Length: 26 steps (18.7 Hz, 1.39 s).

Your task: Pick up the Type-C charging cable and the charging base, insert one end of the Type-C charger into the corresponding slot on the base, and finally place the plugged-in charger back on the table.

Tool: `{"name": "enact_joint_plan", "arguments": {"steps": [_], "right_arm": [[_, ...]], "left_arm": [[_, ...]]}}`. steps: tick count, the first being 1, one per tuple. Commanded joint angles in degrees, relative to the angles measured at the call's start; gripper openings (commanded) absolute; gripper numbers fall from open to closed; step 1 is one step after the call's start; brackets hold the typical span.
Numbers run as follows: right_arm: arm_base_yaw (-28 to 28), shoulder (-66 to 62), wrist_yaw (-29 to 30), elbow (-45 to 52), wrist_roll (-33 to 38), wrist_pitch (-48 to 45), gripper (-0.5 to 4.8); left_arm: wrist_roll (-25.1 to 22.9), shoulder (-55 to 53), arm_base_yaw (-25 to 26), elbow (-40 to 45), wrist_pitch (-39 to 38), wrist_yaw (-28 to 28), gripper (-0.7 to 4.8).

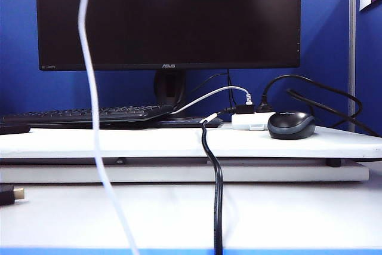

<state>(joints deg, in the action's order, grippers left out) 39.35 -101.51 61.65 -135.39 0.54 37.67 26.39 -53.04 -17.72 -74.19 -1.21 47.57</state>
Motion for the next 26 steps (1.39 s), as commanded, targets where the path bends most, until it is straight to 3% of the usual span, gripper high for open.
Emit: {"name": "enact_joint_plan", "arguments": {"steps": [1, 5, 7, 8, 9, 10, 13, 14, 20, 24, 26], "right_arm": [[1.31, -0.98, 4.98, 1.20, -0.59, 10.60, -0.05], [1.55, -0.98, 4.81, 1.20, -0.81, 12.13, -0.05], [1.99, -0.96, 0.90, 1.18, -0.83, 11.89, -0.04], [1.99, -0.96, 0.94, 1.18, -0.81, 11.47, 0.24], [1.70, -0.96, 0.85, 1.07, -0.74, 11.39, 2.06], [1.51, -0.83, 0.83, 1.07, -0.44, 11.39, 2.85], [1.07, -0.59, 0.33, 1.07, -0.44, 11.41, 3.08], [0.17, -0.22, -0.13, 1.05, -0.44, 11.32, 3.87], [-5.18, 1.62, -4.68, -0.37, -0.35, 13.20, 4.00], [-6.03, 2.38, -11.30, -0.37, -0.79, 15.10, 3.87], [-6.45, 2.84, -14.60, -0.37, -2.14, 17.00, 3.86]], "left_arm": [[0.02, 1.05, 0.46, -1.81, 12.50, -7.08, -0.05], [0.09, 1.05, 0.46, -1.81, 12.50, -7.06, -0.05], [0.20, 1.05, 0.46, -1.81, 12.50, -7.06, -0.05], [0.20, 1.05, 0.46, -1.81, 12.48, -7.06, -0.05], [0.20, 1.05, 0.46, -1.81, 12.50, -7.08, -0.05], [0.20, 1.05, 0.46, -1.81, 12.48, -7.04, -0.05], [0.11, 1.05, 0.46, -1.81, 12.48, -7.06, -0.05], [-0.20, 1.03, 0.46, -1.81, 12.13, -7.08, -0.05], [-6.56, 0.66, 0.46, -1.81, 4.81, -12.04, -0.05], [-11.56, -1.27, 0.46, -1.79, -0.83, -12.48, -0.05], [-11.52, -2.75, 0.46, -1.79, -4.68, -12.72, -0.05]]}}
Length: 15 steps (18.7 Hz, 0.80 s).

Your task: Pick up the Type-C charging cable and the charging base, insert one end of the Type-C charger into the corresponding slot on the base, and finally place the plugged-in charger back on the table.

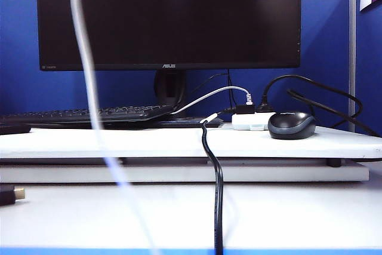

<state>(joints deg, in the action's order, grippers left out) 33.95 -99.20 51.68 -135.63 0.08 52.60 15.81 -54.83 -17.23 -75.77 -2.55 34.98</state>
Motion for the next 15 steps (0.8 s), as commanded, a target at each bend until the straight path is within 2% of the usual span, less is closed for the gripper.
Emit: {"name": "enact_joint_plan", "arguments": {"steps": [1, 4, 7, 10, 12, 15], "right_arm": [[-1.05, 0.66, -6.10, -0.13, -2.12, 3.08, 3.85], [-1.05, 1.14, -11.37, -0.13, -5.53, 7.23, 3.01], [-1.05, 1.31, -17.16, -0.13, -7.85, 12.02, 3.01], [-1.05, 1.40, -21.84, -0.13, -7.82, 13.25, 3.05], [-1.05, 1.40, -22.14, -0.13, -7.85, 13.18, 3.06], [-1.05, 1.40, -22.16, -0.13, -7.85, 13.16, 3.06]], "left_arm": [[-1.11, -1.51, -0.02, -0.22, -5.44, -0.83, -0.05], [-3.63, -4.57, -0.02, -0.22, -10.43, -1.79, -0.05], [-3.61, -9.73, -0.02, -0.22, -14.25, -2.03, -0.05], [-3.96, -14.95, -0.02, -0.22, -20.44, -5.22, -0.05], [-7.76, -18.86, -0.02, -0.22, -24.13, -7.45, -0.05], [-12.50, -25.55, -0.04, -0.20, -27.47, -7.98, -0.05]]}}
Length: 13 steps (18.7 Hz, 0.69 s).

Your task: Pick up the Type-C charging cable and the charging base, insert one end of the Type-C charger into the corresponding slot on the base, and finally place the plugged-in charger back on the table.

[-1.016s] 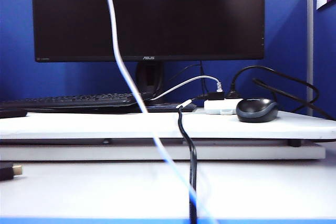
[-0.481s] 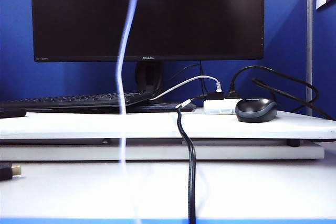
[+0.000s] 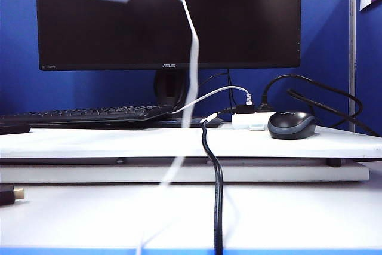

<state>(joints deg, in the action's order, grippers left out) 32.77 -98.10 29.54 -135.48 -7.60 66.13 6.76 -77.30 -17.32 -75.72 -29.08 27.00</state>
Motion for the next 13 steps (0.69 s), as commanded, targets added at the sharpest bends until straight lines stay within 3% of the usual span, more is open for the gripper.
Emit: {"name": "enact_joint_plan", "arguments": {"steps": [1, 4, 7, 13], "right_arm": [[0.13, 0.31, 0.00, -0.28, -0.17, -0.37, 3.06], [0.13, 0.31, -0.02, -0.28, -0.17, -0.37, 3.06], [0.13, 0.31, -0.02, -0.28, -0.17, -0.35, 3.06], [0.13, 0.28, -0.07, -0.28, -0.15, -0.13, 3.05]], "left_arm": [[-3.80, -5.55, 0.04, -0.24, -1.66, 0.00, -0.05], [-4.09, -12.11, -0.68, -0.24, -3.43, 0.07, -0.05], [-7.52, -17.31, -2.29, -0.24, -3.54, -1.03, -0.05], [-12.74, -24.35, -6.91, -0.17, -3.50, -15.85, -0.05]]}}
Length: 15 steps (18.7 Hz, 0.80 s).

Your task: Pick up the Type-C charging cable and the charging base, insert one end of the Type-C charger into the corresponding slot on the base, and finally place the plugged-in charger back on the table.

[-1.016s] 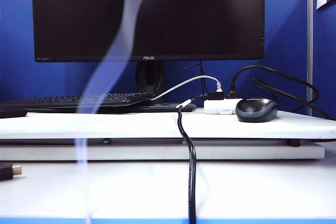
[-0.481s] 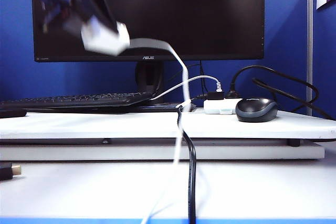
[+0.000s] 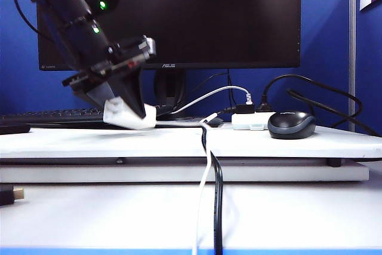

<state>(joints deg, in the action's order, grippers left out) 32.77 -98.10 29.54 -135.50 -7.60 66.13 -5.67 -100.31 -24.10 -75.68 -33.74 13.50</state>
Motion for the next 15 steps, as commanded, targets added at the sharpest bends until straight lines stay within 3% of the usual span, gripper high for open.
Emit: {"name": "enact_joint_plan", "arguments": {"steps": [1, 6, 7, 9, 11, 15], "right_arm": [[0.13, 0.28, -0.09, -0.26, -0.15, 0.02, 3.05], [0.13, 0.28, -4.42, -0.24, -0.17, 0.70, 3.05], [0.13, 0.28, -5.05, -0.24, -0.15, 1.40, 3.05], [0.13, 0.24, -7.65, -0.20, -0.13, 3.52, 3.06], [0.15, 0.15, -12.41, -0.17, -0.09, 6.51, 3.06], [0.17, -0.24, -14.62, -0.17, 0.11, 11.56, 3.06]], "left_arm": [[-0.31, -1.79, -0.11, -0.22, 1.16, -2.36, -0.05], [-0.57, -2.19, -0.11, -0.22, 0.39, -2.36, 0.07], [-0.57, -2.19, -0.11, -0.22, 0.39, -2.36, 0.46], [-1.11, -2.16, -0.11, -0.22, 0.13, -2.21, 0.68], [-1.40, -2.16, -0.11, -0.22, -0.11, -2.05, 1.74], [-1.40, -2.12, -0.11, -0.24, -0.94, -0.09, 2.79]]}}
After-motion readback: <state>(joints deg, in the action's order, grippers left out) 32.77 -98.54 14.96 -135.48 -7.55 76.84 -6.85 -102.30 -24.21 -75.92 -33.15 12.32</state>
